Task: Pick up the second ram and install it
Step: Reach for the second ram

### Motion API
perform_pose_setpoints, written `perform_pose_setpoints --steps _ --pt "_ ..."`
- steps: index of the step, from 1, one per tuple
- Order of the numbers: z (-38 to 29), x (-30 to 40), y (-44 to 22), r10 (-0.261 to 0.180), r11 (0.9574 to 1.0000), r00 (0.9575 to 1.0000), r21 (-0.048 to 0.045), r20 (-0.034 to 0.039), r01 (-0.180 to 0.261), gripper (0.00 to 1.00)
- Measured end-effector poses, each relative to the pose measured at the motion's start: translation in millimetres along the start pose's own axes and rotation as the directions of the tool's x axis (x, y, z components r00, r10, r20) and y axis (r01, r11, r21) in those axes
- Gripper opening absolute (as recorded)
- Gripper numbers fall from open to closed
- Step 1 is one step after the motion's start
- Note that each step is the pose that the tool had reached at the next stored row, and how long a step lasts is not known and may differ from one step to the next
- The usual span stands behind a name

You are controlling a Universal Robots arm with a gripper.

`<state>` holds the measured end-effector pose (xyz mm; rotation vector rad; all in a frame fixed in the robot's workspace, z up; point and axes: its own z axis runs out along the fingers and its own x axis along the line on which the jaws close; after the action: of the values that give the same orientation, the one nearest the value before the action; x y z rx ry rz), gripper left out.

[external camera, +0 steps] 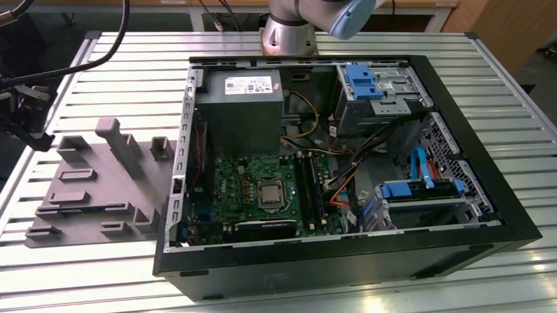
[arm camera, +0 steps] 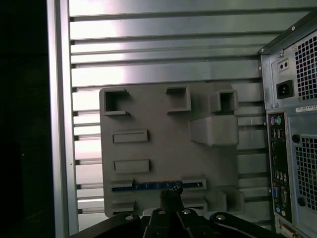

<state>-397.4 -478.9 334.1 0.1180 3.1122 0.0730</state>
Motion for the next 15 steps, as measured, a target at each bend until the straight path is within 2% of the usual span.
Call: perform_pose_setpoints --steps 15 --pt "8.0 1.0 -3.1 0.0 1.0 1.0 0.0 0.0 0.0 0.11"
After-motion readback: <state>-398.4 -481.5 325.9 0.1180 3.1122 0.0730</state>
